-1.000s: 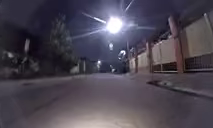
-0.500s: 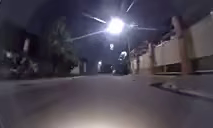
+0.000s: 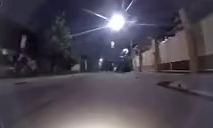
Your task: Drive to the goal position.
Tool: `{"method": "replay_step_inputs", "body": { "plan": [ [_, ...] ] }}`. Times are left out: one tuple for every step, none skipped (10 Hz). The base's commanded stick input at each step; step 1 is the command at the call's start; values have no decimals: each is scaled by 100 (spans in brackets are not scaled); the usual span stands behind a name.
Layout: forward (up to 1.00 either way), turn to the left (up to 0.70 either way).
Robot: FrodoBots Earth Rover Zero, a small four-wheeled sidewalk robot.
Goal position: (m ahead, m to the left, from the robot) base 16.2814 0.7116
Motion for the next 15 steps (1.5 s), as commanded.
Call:
{"method": "replay_step_inputs", "body": {
  "plan": [
    [100,0],
    [100,0],
    [100,0],
    [100,0],
    [100,0],
    [100,0],
    [100,0],
    [100,0],
    [100,0],
    [100,0],
    [100,0],
    [100,0],
    [100,-1],
    [100,-6],
    [100,-11]
  ]
}}
